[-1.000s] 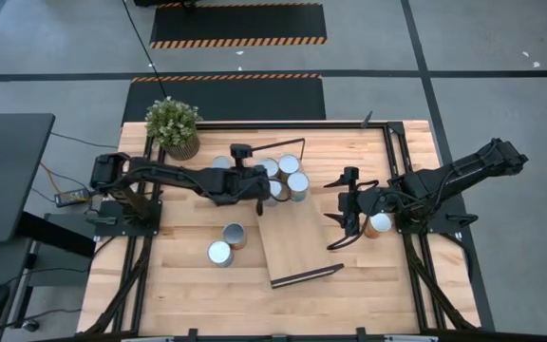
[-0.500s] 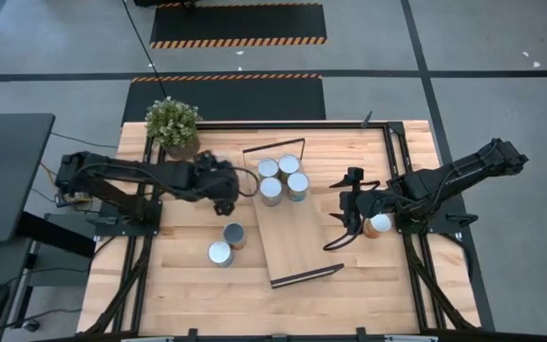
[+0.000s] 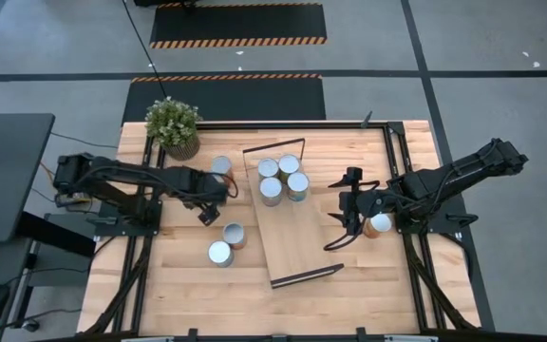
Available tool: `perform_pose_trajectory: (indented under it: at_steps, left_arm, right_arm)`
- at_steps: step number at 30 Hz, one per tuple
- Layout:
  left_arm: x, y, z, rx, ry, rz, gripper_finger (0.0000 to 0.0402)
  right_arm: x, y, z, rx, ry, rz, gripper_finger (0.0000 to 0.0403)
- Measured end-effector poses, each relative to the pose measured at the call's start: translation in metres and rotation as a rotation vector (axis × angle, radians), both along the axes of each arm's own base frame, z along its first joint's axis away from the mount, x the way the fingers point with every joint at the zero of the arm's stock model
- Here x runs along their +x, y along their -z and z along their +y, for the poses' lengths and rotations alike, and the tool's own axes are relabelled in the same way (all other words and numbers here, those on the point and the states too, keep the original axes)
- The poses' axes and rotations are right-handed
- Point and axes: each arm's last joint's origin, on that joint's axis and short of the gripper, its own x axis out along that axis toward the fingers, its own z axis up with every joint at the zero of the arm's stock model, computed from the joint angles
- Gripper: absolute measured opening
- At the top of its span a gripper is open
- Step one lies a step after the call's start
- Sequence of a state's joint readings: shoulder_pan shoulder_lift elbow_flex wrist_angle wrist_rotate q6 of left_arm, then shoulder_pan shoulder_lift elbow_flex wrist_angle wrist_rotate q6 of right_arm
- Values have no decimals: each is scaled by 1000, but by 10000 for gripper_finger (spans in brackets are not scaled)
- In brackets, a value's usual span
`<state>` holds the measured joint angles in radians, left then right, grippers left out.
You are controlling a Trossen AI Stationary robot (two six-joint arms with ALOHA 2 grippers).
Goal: Pick and place cans onto a shelf
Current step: Put the canned pears on the shelf
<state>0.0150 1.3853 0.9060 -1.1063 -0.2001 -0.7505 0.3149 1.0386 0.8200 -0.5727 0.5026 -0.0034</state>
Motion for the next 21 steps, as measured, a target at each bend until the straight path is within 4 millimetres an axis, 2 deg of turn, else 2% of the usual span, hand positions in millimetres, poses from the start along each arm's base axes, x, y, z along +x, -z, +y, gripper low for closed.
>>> perform_pose_trajectory:
  at_steps: [5,12,21]
  left_arm:
    - [4,17,17,6,-25,-96,389]
    - [8,16,35,119,-70,-152,389]
    - [15,16,42,134,-89,-218,389]
  right_arm:
    - [2,-2,1,-8,-13,-20,377]
    - [2,-2,1,-8,-13,-20,377]
    - [3,-3,1,-4,-13,-33,377]
